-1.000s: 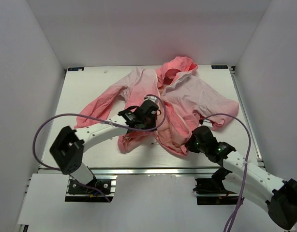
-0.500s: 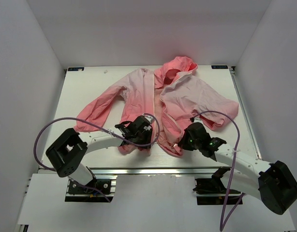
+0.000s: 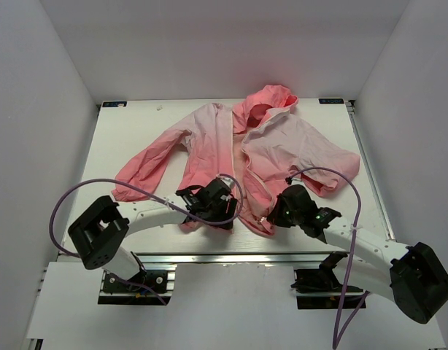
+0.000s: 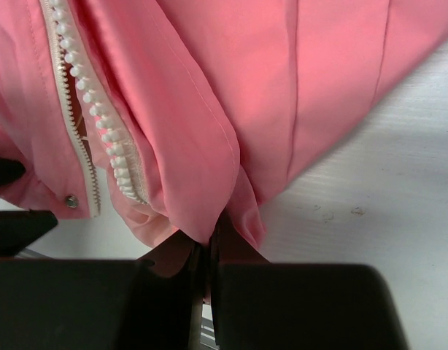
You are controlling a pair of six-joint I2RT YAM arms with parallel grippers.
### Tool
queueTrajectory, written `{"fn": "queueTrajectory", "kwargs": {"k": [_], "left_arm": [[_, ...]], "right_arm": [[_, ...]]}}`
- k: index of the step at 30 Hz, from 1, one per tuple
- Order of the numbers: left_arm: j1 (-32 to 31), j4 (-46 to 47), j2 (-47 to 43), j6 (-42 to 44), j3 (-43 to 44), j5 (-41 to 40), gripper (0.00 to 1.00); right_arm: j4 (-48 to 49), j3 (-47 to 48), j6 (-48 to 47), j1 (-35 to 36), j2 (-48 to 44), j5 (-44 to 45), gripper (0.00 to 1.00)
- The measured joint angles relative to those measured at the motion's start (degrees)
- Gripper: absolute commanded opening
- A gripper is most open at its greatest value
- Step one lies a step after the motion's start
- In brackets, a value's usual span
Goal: Zip up the jacket
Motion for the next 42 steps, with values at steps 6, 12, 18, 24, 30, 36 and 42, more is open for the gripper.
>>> {"fn": "queueTrajectory", "kwargs": {"k": [6,12,18,24,30,36,42], "left_arm": [[-3.93,-3.69,3.37,-3.43,3.28,-5.9,0.68],[-4.0,-4.59,6.12,-5.44,3.67,-10.01,0.68],[-4.07,-5.4,8.98,-6.8,6.64,-12.35,0.7],[-4.11,-6.23,10.95,-7.37,8.68,-14.03,0.69],[-4.44,-9.38,14.51,-8.39,12.9,-17.0,0.68],[-4.5,-10.47,16.83,-9.25,15.74,-17.44,0.55],[-5.11,-13.11,20.2,-9.84,20.06,-17.51,0.39]], "right_arm": [[0.02,0.0,0.15,0.7,-0.02,0.17,0.0],[0.02,-0.04,0.39,0.74,-0.04,0.44,0.0],[0.0,-0.11,0.48,0.96,-0.26,0.74,0.0],[-0.13,-0.11,0.68,1.01,-0.31,1.88,0.0],[-0.85,-0.09,1.51,1.05,-0.31,3.48,0.0],[-1.73,-0.09,1.77,1.05,-0.28,5.33,0.0],[-2.21,0.07,2.08,1.05,-0.09,7.02,0.0]]}}
